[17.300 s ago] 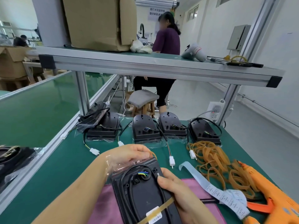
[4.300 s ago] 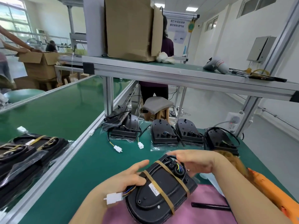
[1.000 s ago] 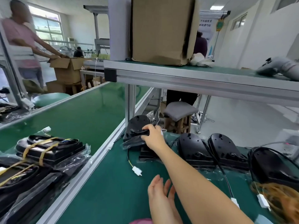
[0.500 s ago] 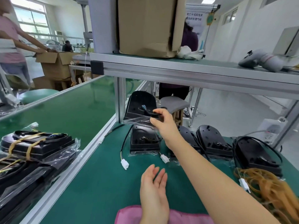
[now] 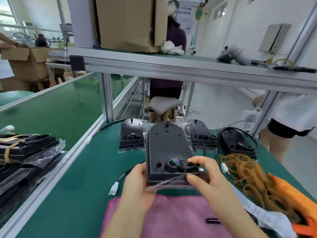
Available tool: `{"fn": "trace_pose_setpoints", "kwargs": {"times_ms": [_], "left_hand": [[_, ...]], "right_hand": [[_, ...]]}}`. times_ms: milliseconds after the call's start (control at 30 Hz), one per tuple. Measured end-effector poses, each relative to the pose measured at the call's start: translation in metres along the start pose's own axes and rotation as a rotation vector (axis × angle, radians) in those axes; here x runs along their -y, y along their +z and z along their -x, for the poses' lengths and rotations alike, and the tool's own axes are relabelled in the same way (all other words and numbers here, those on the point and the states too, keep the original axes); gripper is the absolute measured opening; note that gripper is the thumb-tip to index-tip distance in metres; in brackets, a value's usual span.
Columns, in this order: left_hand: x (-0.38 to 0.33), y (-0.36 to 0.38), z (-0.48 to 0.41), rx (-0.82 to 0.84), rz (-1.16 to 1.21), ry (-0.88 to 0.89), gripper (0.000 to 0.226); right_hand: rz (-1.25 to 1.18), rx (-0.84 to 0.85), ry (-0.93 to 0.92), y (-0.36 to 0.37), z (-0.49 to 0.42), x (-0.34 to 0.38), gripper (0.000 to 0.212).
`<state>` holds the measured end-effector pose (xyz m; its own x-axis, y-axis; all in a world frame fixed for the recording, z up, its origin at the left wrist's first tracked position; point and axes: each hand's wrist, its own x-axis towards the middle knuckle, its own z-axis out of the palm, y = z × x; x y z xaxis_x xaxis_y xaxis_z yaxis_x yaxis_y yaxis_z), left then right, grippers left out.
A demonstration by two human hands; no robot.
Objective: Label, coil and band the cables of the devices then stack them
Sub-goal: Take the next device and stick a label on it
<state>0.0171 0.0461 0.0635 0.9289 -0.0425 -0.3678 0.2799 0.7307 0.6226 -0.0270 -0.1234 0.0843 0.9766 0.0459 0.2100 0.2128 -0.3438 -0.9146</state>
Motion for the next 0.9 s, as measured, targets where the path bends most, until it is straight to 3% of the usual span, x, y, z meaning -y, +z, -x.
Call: {"fn": "trace_pose_setpoints", "kwargs": {"times_ms": [100,200,233,300,433,667,833,900], "left_hand": [[0.012,-0.020,0.026,0.156,-0.547,0.007,0.034],[0.029,-0.050,0.033,0.176,-1.248,0.246,0.037],[0.031,-0.056,0.033,0.203,-1.374,0.303,0.040],[0.033,-0.063,0.030,0.272,-1.381,0.275,0.045],[0.028,-0.060,0.013,0.233,-1.284,0.165,0.049],[0.030,-0.053,0.001,0.228,-1.222,0.161,0.056],[0.037,-0.055,-0.004,0.222,-1.380,0.223,0.053],[0.042,-0.054,-0.007,0.187,-1.473,0.247,0.053]], "right_hand": [[0.009,-0.015,0.054,-0.010,0.034,-0.012,0.040],[0.009,-0.038,0.065,-0.012,0.055,-0.023,0.042],[0.021,-0.040,0.061,-0.012,0.060,-0.026,0.042],[0.020,-0.048,0.069,-0.010,0.066,-0.031,0.041],[0.017,-0.081,0.093,-0.003,0.072,-0.042,0.041],[0.131,-0.031,0.146,0.013,0.086,-0.053,0.051],[0.263,0.042,0.139,0.017,0.093,-0.059,0.065],[0.311,0.044,0.144,0.017,0.093,-0.058,0.059]]}}
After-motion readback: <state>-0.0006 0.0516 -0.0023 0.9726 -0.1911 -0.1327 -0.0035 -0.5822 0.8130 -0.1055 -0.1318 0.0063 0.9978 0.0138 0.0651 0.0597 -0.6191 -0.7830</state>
